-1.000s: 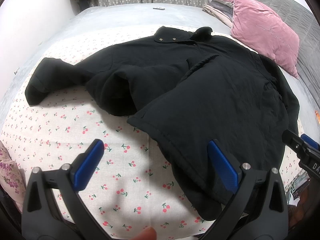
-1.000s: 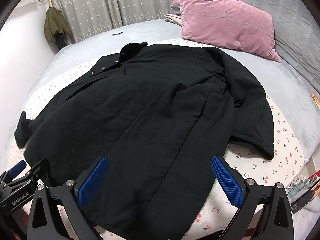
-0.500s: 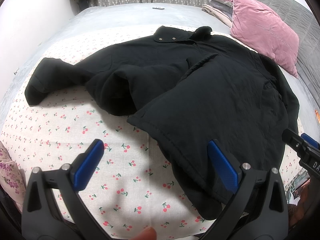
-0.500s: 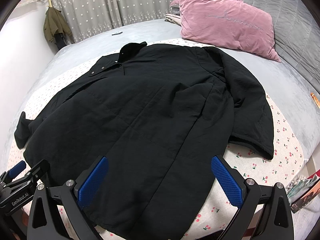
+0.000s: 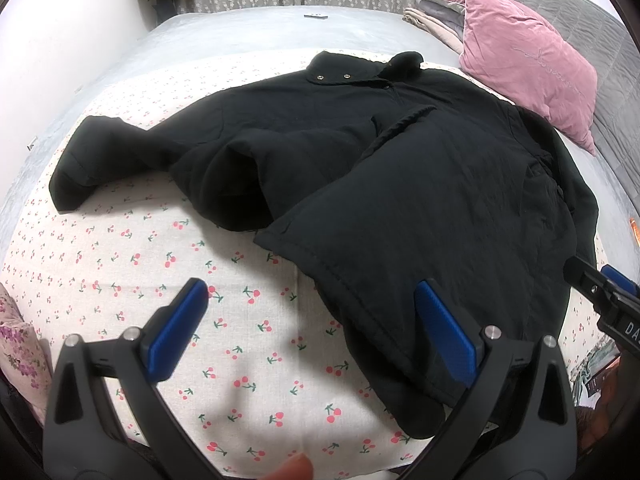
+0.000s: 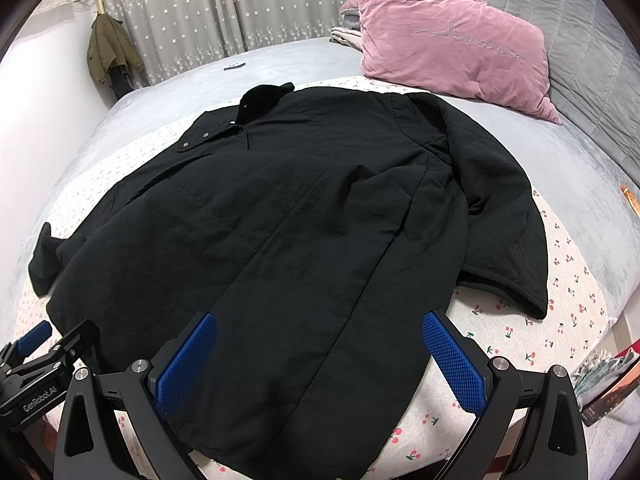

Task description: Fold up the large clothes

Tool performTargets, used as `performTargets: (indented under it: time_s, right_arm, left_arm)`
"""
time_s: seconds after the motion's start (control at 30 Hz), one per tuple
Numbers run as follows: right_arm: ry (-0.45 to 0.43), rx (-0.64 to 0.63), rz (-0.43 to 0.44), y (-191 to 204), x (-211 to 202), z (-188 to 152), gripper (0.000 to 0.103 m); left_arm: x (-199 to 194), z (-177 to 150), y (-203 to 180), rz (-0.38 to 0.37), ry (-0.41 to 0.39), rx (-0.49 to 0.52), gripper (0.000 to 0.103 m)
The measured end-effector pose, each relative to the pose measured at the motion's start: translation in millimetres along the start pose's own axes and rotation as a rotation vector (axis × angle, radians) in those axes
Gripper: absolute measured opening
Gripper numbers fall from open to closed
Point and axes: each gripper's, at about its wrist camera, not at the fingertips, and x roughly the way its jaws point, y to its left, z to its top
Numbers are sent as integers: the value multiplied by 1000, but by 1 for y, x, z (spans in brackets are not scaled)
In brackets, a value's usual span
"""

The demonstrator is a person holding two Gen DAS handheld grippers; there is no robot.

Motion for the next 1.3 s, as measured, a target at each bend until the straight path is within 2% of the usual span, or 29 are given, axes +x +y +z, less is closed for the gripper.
performTargets:
  time_s: [1.3]
  right_arm:
    - [-2,18,5,-3,2,1,103]
  left_arm:
    - [2,4,5,8,0,-20,103]
